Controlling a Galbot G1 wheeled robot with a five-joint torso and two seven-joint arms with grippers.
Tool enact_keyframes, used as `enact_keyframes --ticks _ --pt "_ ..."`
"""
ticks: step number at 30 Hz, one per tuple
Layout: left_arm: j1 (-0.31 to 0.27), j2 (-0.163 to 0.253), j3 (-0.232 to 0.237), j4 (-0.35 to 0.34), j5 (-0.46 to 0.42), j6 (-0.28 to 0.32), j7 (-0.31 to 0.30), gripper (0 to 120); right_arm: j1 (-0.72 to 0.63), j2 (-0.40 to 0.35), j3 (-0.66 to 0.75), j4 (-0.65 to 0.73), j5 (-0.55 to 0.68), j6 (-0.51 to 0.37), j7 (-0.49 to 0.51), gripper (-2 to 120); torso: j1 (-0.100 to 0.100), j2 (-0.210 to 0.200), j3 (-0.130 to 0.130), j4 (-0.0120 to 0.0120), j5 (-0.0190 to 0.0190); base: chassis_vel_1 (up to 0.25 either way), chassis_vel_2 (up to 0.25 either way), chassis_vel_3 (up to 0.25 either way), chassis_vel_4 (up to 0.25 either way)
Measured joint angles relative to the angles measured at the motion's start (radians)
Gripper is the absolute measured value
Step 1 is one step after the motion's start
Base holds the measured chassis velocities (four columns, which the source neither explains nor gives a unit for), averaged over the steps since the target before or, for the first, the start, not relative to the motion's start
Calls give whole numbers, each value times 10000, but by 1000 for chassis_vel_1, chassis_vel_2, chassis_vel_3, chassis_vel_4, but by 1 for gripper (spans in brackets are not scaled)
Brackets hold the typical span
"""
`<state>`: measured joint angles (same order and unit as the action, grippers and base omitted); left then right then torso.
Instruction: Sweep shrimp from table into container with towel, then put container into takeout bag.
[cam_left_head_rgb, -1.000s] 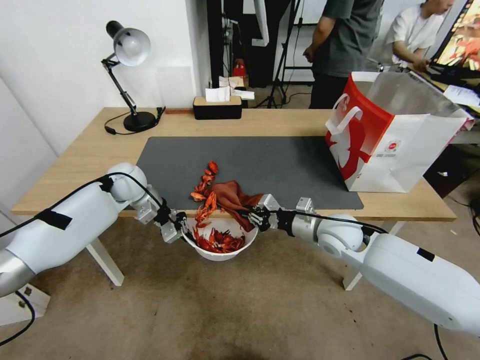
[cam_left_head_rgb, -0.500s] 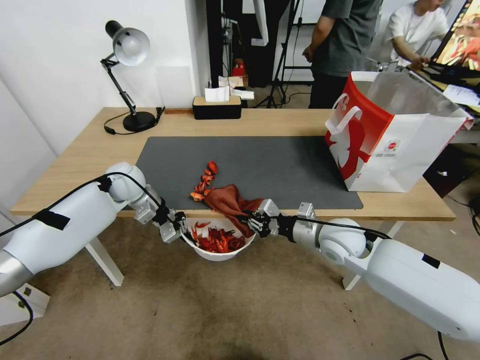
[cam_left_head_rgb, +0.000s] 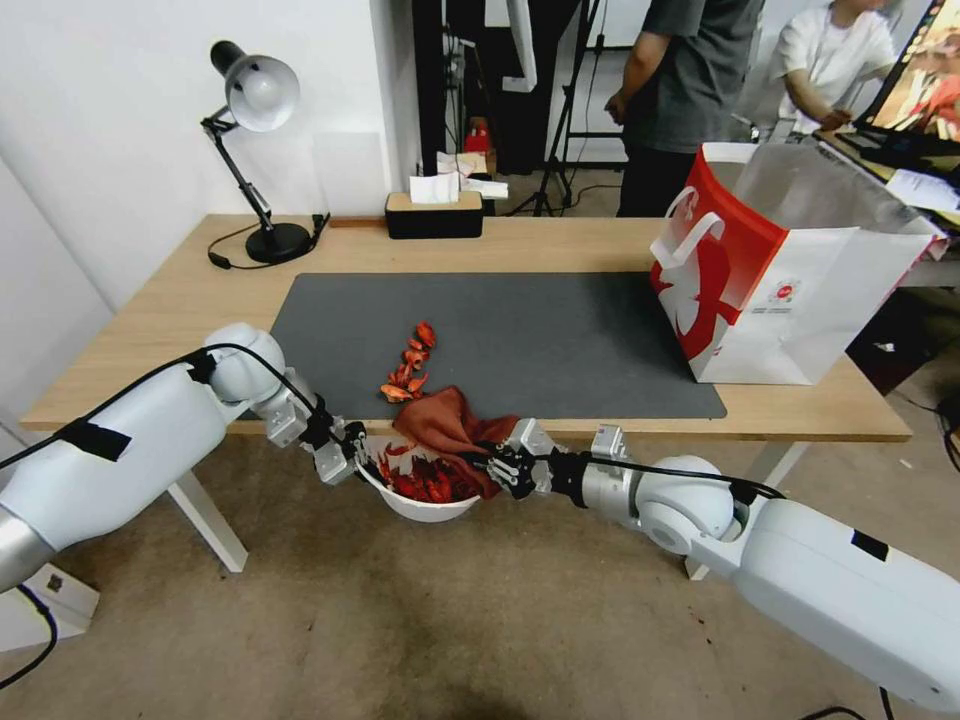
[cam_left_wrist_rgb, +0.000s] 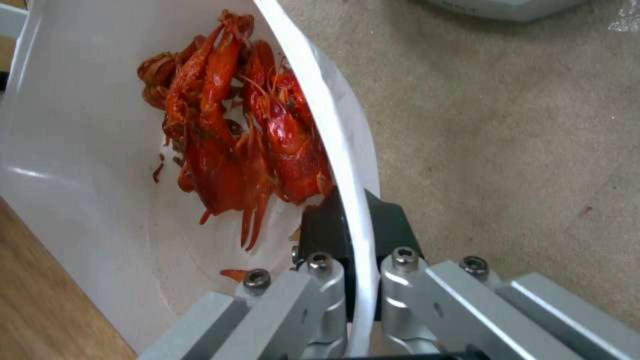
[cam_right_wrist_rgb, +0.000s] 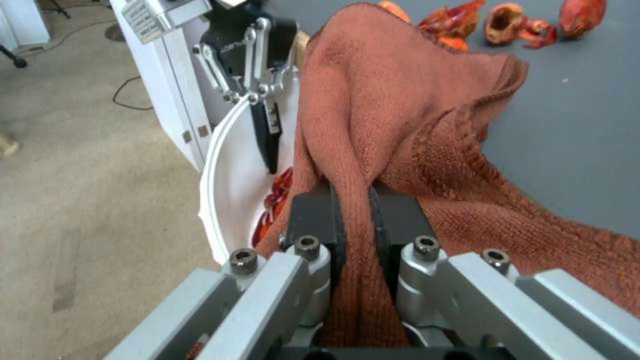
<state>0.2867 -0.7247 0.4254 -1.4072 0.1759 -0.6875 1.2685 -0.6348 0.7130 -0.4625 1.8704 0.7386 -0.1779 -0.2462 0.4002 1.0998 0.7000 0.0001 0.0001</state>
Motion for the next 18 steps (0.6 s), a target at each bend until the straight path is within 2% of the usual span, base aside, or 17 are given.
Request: enact_keyframes --ticks 18 --pt "198 47 -87 -59 -60 5 -13 0 -426 176 6 195 -47 99 -20 5 -2 2 -1 -1 0 0 0 0 0"
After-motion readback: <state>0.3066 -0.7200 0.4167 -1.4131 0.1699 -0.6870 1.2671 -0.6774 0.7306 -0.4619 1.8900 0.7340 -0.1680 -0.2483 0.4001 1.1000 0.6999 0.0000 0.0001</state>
